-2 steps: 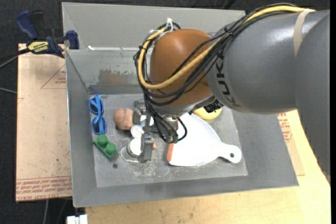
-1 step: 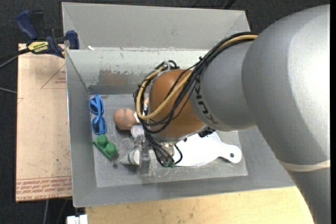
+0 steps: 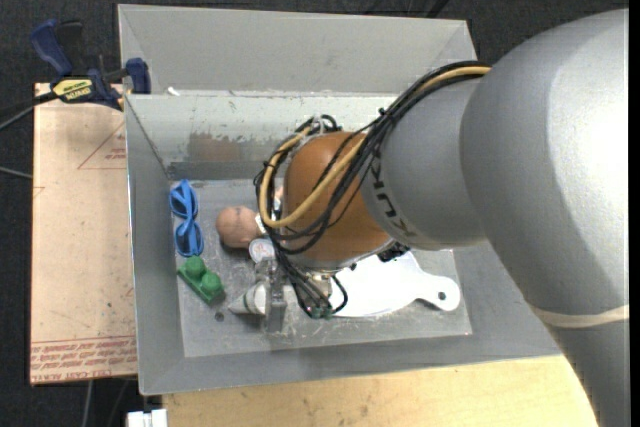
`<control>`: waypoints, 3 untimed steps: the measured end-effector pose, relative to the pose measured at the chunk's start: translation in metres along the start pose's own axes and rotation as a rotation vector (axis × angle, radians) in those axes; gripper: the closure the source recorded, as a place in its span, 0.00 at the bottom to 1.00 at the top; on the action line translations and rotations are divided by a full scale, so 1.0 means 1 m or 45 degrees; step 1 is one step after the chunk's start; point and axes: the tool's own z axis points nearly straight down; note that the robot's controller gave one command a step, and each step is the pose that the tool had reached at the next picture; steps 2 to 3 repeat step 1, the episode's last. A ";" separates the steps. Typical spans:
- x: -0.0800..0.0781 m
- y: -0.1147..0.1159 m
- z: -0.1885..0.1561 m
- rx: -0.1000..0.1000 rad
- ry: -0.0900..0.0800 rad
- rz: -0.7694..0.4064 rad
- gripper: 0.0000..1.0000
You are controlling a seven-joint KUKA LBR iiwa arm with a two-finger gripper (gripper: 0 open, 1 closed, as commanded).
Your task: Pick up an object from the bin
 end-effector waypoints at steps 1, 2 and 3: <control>-0.008 -0.002 -0.161 -0.002 -0.007 -0.065 1.00; -0.008 -0.002 -0.161 -0.002 -0.007 -0.065 1.00; -0.008 -0.002 -0.161 -0.002 -0.007 -0.065 1.00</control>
Offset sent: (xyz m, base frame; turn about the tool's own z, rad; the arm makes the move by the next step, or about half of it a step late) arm 0.0000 0.0000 0.0000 0.0000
